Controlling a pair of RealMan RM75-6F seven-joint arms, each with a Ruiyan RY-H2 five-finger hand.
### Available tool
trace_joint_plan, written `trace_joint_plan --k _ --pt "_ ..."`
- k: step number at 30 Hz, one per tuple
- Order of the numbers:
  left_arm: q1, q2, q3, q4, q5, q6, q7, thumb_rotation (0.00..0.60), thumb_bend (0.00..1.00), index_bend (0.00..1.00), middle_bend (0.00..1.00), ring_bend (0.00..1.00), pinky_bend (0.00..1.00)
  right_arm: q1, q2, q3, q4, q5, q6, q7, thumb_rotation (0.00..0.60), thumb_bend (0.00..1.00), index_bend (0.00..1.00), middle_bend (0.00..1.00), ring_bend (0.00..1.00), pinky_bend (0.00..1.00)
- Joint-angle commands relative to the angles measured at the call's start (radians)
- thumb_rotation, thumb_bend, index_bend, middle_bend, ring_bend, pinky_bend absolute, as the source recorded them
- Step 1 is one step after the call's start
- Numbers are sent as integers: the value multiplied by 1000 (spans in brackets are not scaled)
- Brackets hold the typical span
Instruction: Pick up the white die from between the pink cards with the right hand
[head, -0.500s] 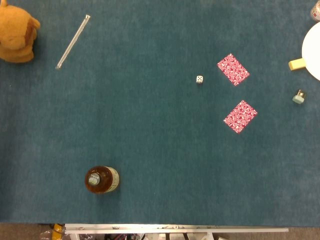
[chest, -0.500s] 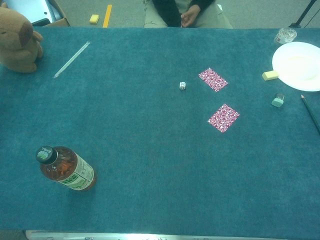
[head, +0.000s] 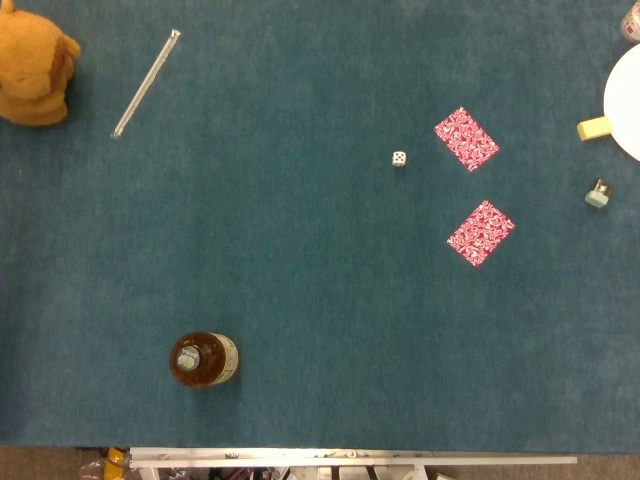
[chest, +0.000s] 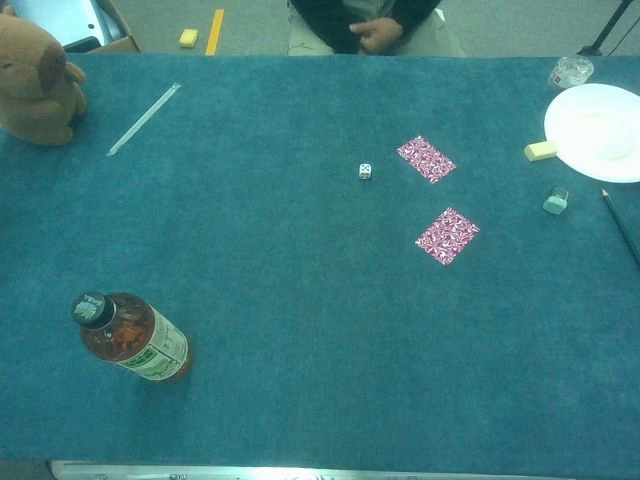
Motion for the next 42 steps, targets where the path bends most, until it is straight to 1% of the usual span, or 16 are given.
trace_joint_plan --k 1,2,3,5,7,10,13,16,21,27,36,40,42 --pt "0 -2 2 3 0 -3 -5 391 445 190 160 37 48 71 -19 41 -9 58 -95 -28 600 258 350 262 37 0" --pt "0 -2 2 4 -1 -5 -6 391 445 190 160 37 48 83 -26 49 -6 68 -108 -33 600 258 350 262 36 0" --pt "-1 -2 3 4 -2 -9 -8 393 445 190 160 37 48 120 -41 69 -4 111 -163 -43 600 254 350 262 37 0" --pt "-2 0 3 4 0 -8 -12 395 445 190 160 37 48 161 -57 96 1 171 -218 -54 600 224 350 262 37 0" --pt "-1 0 2 4 0 -6 -14 395 444 190 160 37 48 190 -82 112 20 200 -240 -72 600 197 350 262 37 0" --pt "1 3 3 3 0 -3 -16 401 445 190 160 37 48 249 -151 137 61 235 -276 -97 600 165 350 262 37 0" --pt "2 6 7 4 7 -4 -18 399 445 190 160 37 48 296 -203 152 96 261 -303 -125 600 162 351 262 37 0" --pt "1 8 15 1 21 -5 -17 398 445 190 160 37 48 343 -248 161 122 286 -338 -144 600 164 383 262 36 0" --pt "3 11 17 -3 33 5 -20 398 445 190 160 37 48 410 -320 175 186 327 -386 -159 600 201 449 262 37 0" --pt "8 20 19 -4 34 11 -27 398 444 190 160 37 48 492 -421 191 281 389 -425 -194 600 203 452 262 37 0" --pt "23 24 20 19 26 26 -62 397 445 190 160 37 48 609 -587 203 466 491 -486 -240 600 203 452 262 37 0" --pt "25 22 16 32 19 27 -78 398 445 190 159 37 48 642 -644 192 525 497 -484 -264 600 203 452 262 36 0" --pt "25 21 14 38 18 27 -84 398 445 190 159 37 48 655 -668 196 548 505 -488 -262 600 203 452 263 36 0"
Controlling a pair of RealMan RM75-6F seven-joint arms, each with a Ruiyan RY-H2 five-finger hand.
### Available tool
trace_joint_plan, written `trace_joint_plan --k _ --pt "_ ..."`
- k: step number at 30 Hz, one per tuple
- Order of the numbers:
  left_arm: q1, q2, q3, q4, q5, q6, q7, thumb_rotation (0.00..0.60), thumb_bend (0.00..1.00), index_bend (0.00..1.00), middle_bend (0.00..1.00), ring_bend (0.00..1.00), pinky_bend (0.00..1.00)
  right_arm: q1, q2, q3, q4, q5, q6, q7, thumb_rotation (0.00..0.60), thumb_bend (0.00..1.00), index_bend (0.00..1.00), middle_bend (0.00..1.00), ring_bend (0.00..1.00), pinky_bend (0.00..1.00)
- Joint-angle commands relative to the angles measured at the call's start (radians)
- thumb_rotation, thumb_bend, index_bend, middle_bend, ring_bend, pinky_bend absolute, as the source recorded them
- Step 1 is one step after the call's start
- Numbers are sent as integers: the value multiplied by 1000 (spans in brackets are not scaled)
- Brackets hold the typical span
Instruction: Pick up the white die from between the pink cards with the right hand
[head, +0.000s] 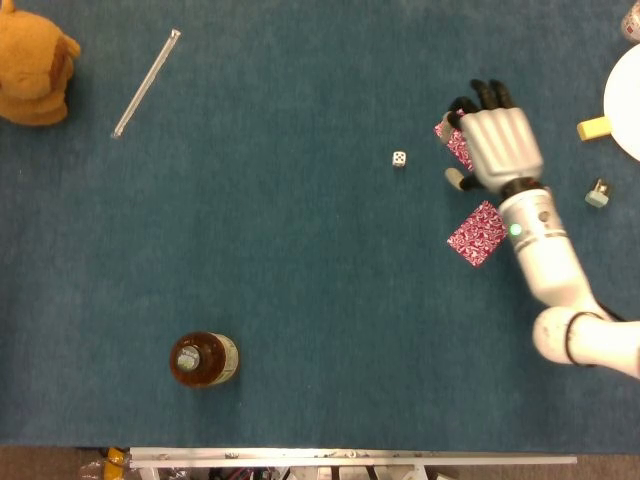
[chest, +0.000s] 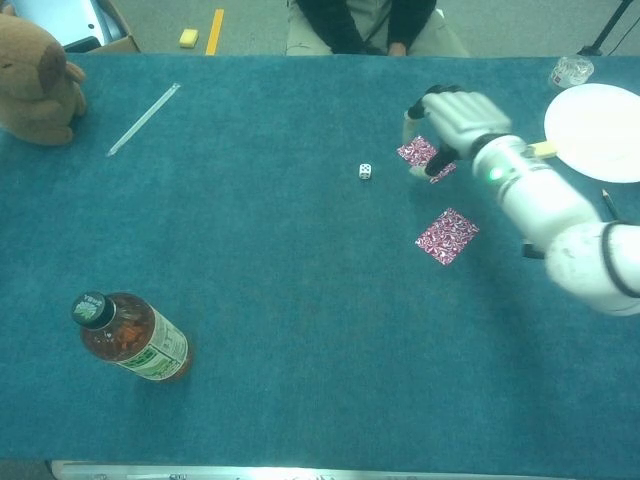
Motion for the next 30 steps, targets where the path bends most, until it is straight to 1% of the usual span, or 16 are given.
trace_joint_plan --k 1,15,18,20,30 --pt "0 -1 -2 6 -2 0 -7 398 444 190 159 37 48 31 -44 0 44 17 -9 -11 600 203 452 262 37 0" --pt "2 -10 -7 35 -15 -7 -36 398 444 190 159 37 48 134 -167 26 198 96 -47 -75 600 213 455 263 37 0" --pt "3 -9 -8 37 -16 -7 -40 398 444 190 159 37 48 145 -186 31 226 108 -51 -79 600 241 460 267 37 0" --pt "3 -9 -8 39 -17 -7 -42 397 444 189 159 37 48 150 -194 33 239 117 -54 -82 600 255 463 268 37 0" --pt "6 -12 -11 50 -21 -5 -54 398 445 190 159 37 48 164 -221 33 284 138 -71 -82 600 258 464 268 37 0"
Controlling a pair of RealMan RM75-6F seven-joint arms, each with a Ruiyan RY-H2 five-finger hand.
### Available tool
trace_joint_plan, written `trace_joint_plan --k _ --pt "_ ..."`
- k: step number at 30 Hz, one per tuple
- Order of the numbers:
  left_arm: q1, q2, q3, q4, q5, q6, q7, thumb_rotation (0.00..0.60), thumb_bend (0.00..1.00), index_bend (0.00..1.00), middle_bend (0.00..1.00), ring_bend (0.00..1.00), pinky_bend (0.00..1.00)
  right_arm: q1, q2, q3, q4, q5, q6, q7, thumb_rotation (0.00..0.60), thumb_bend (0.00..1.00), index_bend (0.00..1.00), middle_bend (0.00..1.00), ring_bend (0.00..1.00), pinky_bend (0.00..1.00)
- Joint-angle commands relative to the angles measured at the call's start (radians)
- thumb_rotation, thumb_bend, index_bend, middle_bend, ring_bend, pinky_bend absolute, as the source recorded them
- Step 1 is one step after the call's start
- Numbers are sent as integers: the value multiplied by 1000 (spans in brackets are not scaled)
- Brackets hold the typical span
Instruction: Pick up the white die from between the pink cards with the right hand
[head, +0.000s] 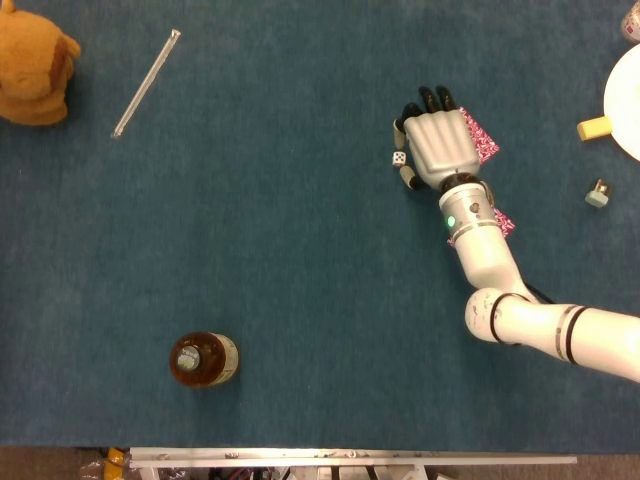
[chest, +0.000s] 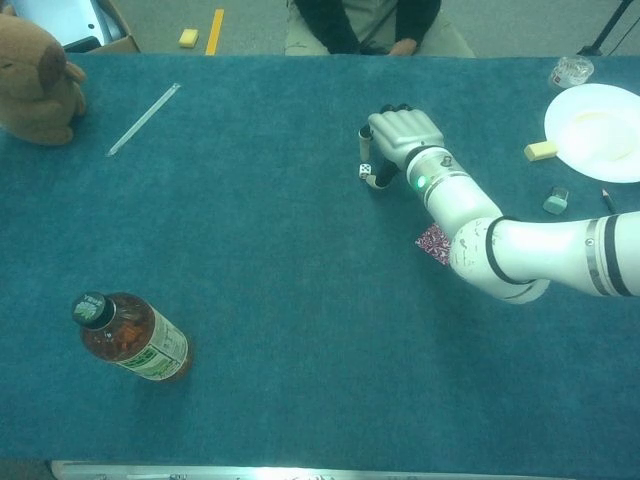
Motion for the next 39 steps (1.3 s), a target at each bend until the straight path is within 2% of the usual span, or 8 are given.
trace_joint_plan --k 1,29,34,39 --pt "1 -1 0 2 -1 1 -3 395 445 190 159 37 48 3 -6 1 6 2 -3 4 600 258 464 268 37 0" --pt "5 -8 -1 31 -9 -9 -28 398 445 190 159 37 48 21 -48 11 55 11 -1 -4 600 307 540 300 41 0" --pt "11 -12 1 42 -13 -7 -39 396 445 190 159 37 48 1 -8 6 -6 -29 24 22 600 313 549 307 50 0" --pt "14 -20 2 52 -22 -13 -44 398 444 190 159 37 48 -53 82 -13 -135 -85 83 56 600 313 548 307 50 0"
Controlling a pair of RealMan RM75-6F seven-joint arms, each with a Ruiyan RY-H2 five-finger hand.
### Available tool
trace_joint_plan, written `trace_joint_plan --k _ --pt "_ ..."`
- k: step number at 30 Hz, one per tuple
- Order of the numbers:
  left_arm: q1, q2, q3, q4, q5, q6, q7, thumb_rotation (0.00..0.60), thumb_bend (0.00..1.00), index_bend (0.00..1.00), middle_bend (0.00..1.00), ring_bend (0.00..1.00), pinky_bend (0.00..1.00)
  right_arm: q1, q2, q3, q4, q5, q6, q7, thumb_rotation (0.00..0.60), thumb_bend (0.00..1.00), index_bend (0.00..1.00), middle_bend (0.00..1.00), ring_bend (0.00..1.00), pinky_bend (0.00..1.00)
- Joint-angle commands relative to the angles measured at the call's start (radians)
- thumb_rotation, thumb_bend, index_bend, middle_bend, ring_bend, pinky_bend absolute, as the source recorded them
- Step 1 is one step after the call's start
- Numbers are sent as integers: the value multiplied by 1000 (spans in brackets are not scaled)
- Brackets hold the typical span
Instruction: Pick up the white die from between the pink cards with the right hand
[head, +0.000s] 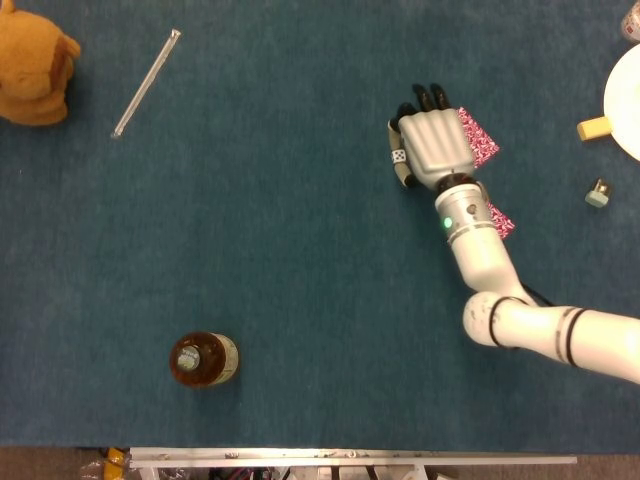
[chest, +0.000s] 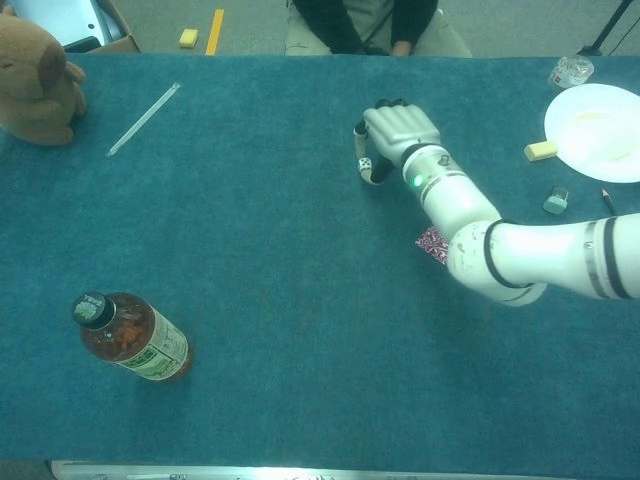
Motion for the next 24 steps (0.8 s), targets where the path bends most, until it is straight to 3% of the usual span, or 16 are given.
trace_joint_plan --k 1,10,16,24 --pt "0 -5 0 4 -2 -4 -2 398 444 190 159 37 48 -57 88 -21 -122 -54 60 36 600 313 548 307 51 0" --pt "-2 -9 -2 -1 2 -3 1 399 445 190 159 37 48 -191 309 -97 -439 -164 183 85 600 314 549 312 51 0" --pt "0 -10 0 -10 4 -1 10 398 445 189 159 37 48 -248 449 -160 -619 -207 210 75 600 314 555 313 51 0" --pt "5 -6 1 -23 17 16 16 397 445 190 159 37 48 -279 507 -200 -709 -267 236 73 600 314 557 313 51 0"
